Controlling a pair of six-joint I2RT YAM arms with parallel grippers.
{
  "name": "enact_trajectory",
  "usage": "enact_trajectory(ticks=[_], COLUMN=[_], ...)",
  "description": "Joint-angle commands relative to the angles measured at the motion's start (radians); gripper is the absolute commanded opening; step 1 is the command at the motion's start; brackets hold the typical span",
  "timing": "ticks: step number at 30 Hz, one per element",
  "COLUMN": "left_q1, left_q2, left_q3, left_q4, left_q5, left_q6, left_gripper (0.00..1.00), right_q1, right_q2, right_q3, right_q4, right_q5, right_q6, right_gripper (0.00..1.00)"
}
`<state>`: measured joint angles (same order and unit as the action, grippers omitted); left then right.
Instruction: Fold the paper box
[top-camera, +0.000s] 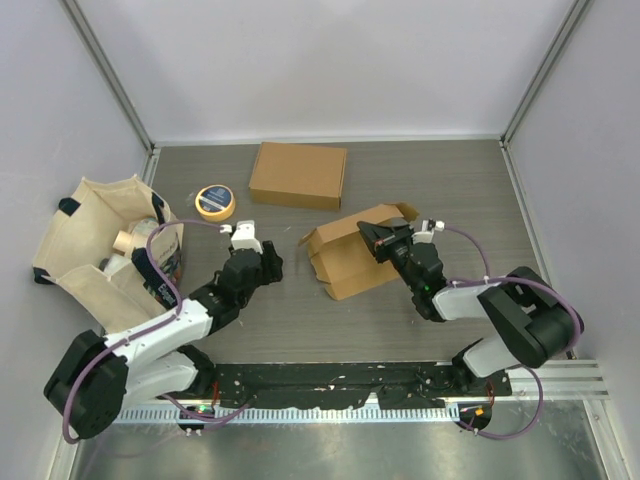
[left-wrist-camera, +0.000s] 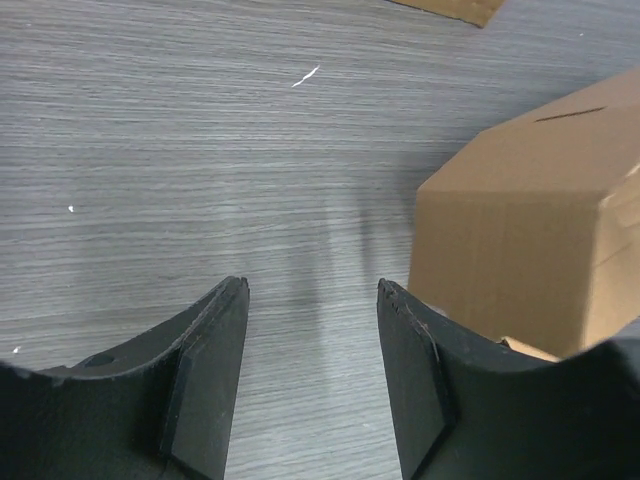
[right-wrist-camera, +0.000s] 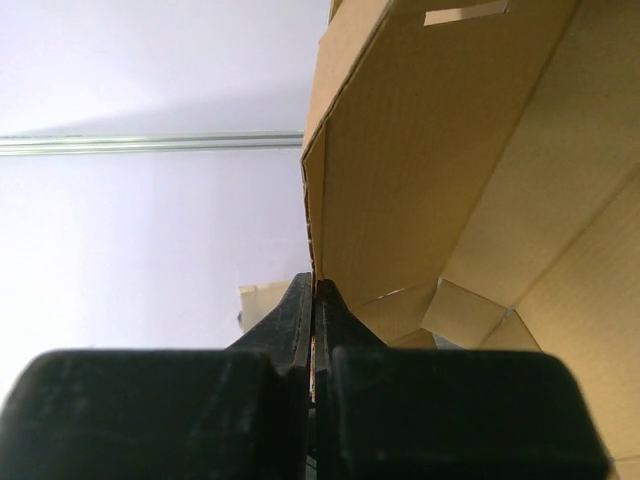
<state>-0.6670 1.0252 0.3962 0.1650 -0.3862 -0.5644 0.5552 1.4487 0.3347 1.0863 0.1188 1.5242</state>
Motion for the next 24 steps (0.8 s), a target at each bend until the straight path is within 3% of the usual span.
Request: enact_trajectory(ticks=[1,9,12,14,24], left_q1=[0.007,0.012,0.012,0.023,0.118], left_q2=[0.073,0.081,0.043,0.047,0.341], left_q3=[0.096,0.103,0.004,-0.013,0.187], left_q4=[0.008,-0.033,0.132,0.168,0.119], left_q5=[-0.031,-0.022,0.032,0.024,0.133], left_q6=[0.05,-0.025,-0.019,0.001,0.078], left_gripper=[0.57,0.53,0.65,0.68,0.58], right_q1=[-0.012,-0.052,-0.06,-0.064,-0.086], right_q2=[0.081,0.205,0.228,0.237,0.223], right_q3=[-0.005,0.049,0.052,0.064,0.211], right_q4=[0.096,0.109,0.107,0.095,-0.282], right_q5=[-0.011,-0.071,-0.082,-0.094,-0.123], right_q6=[-0.01,-0.035,-0.029,-0.03,-0.088], right_gripper=[0.01,0.01,0.01,0.01,0.01])
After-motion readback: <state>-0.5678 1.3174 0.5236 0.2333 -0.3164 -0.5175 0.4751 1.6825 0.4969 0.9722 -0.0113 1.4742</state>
